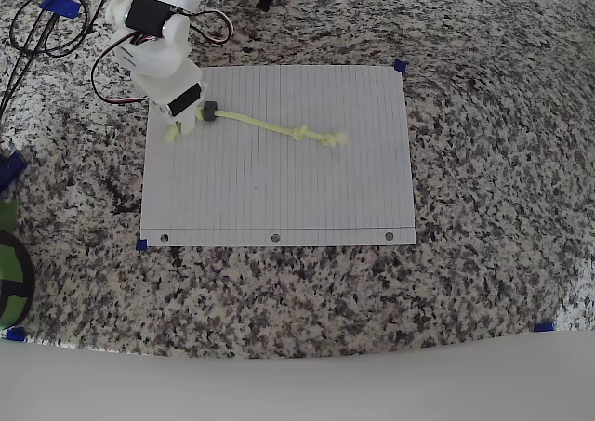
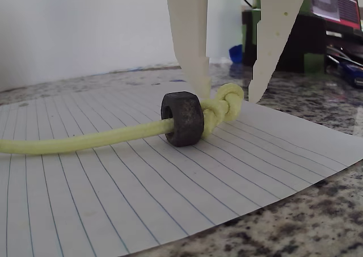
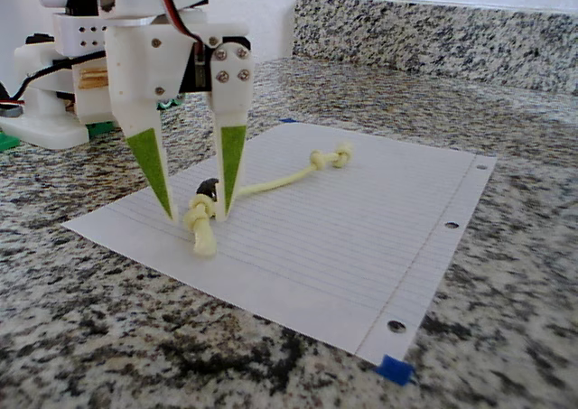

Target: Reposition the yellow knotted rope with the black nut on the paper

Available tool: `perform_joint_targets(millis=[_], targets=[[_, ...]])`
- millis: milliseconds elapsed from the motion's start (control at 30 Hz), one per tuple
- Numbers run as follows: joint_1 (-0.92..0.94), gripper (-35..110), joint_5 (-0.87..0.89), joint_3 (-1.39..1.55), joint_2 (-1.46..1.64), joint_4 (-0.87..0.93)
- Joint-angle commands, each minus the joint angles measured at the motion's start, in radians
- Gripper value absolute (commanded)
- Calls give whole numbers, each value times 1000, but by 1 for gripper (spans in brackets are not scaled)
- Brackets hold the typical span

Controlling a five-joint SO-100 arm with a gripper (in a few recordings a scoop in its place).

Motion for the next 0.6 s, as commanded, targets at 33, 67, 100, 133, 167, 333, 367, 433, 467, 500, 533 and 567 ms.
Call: perform_joint_targets(millis=[33,67,100,133,167,333,367,433,467,500,533,567], targets=[[5,31,-8,-3,6,-8],[5,31,-8,-3,5,-8],[5,31,-8,-3,2,-5],[5,31,-8,-2,2,-3],[5,31,-8,2,0,-3],[0,31,-8,6,-12,-8],[0,31,-8,8,-14,-6],[2,31,-9,9,-14,-9],[2,31,-11,9,-14,-11],[3,31,-11,9,-14,-12],[3,31,-11,9,-14,-12],[5,31,-11,9,-14,-14]])
